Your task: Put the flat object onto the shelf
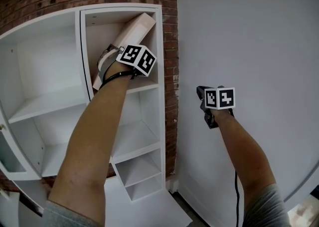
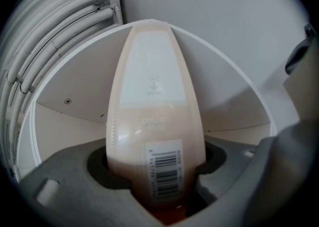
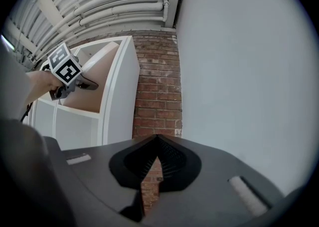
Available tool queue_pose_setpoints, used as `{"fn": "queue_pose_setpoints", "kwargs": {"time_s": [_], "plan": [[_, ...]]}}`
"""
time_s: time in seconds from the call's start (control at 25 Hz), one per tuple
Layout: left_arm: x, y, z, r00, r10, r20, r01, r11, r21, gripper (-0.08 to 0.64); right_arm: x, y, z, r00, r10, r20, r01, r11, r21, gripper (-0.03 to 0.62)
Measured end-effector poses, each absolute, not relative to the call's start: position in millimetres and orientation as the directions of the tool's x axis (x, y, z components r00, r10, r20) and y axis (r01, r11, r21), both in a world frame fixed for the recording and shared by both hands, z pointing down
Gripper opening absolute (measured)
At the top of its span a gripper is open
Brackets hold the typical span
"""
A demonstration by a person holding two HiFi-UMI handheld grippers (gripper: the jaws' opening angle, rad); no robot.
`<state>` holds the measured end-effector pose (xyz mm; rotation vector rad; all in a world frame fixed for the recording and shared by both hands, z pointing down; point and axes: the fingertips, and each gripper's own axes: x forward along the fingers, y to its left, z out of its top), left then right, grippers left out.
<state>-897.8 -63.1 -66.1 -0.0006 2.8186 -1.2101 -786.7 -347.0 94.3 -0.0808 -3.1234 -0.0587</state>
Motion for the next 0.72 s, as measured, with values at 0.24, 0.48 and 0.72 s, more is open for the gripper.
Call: {"fn": "queue_pose_setpoints", "kwargs": {"time_s": [0.24, 0.48, 0.72], "plan": [[-892.0, -74.2, -58.7, -0.992, -0.119, -0.040, -0.052, 0.683, -0.729, 0.505, -764.1, -357.5, 102.9, -0.999, 0.030, 0.031, 0.031, 0.999, 0.035, 0.009], [-860.6, -78.0, -54.4, -0.974, -0.207, -0.089, -0.084, 0.699, -0.710, 0.534, -724.0, -371.5, 113.8, -0.999, -0.018, 0.040, -0.016, 0.999, 0.039, 0.009], [-786.7, -90.3, -67.8, -0.925, -0.330, -0.190, -0.106, 0.702, -0.704, 0.520, -663.7, -378.8, 124.0, -0.997, -0.061, 0.039, -0.058, 0.996, 0.061, 0.009]]}}
